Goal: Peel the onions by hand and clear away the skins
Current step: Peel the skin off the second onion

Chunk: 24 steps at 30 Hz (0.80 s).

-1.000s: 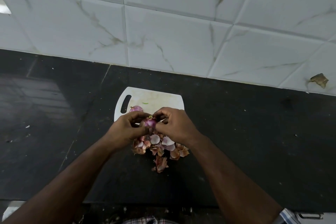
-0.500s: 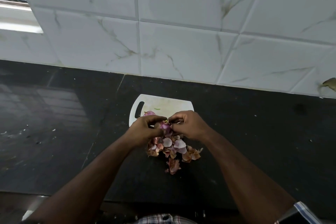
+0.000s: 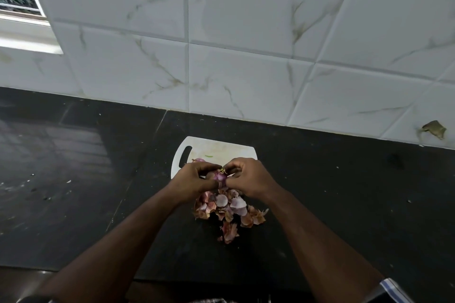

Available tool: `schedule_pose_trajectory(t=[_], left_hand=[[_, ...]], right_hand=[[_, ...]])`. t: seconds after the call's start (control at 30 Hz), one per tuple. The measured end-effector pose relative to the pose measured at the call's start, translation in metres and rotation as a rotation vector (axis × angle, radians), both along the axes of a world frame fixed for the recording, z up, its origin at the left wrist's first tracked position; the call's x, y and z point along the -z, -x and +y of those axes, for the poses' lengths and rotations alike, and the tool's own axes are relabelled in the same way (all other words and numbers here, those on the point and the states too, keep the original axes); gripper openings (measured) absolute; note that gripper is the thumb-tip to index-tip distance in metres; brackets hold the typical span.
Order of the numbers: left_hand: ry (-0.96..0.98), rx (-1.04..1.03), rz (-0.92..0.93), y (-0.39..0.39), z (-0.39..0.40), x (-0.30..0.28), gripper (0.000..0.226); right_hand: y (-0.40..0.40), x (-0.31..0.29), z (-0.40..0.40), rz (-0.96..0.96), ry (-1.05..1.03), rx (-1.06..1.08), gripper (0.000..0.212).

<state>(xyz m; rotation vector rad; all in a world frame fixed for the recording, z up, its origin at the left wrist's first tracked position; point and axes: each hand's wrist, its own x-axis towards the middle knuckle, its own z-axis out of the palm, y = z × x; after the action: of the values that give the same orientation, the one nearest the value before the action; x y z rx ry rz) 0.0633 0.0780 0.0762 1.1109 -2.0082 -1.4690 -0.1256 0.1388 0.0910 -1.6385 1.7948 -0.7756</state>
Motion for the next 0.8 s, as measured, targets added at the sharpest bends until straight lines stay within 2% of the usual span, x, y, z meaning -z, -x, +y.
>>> schedule_pose_trajectory(t=[0.1, 0.2, 0.33, 0.8], left_hand=[[-0.028, 0.009, 0.025, -0.001, 0.004, -0.002, 0.045], [-0.054, 0.016, 0.055, -0.001, 0.006, 0.000, 0.056], [-0.061, 0.005, 0.035, -0.001, 0.004, 0.003, 0.055], [-0.166, 0.045, 0.098, -0.007, 0.002, 0.009, 0.049]], right_hand=[[0.000, 0.002, 0.000, 0.029, 0.039, 0.028, 0.028], [0.003, 0.003, -0.002, 0.012, 0.021, 0.044, 0.025], [0.007, 0.004, 0.000, -0.148, -0.051, 0.029, 0.019], [0.004, 0.010, 0.007, -0.028, 0.020, 0.050, 0.013]])
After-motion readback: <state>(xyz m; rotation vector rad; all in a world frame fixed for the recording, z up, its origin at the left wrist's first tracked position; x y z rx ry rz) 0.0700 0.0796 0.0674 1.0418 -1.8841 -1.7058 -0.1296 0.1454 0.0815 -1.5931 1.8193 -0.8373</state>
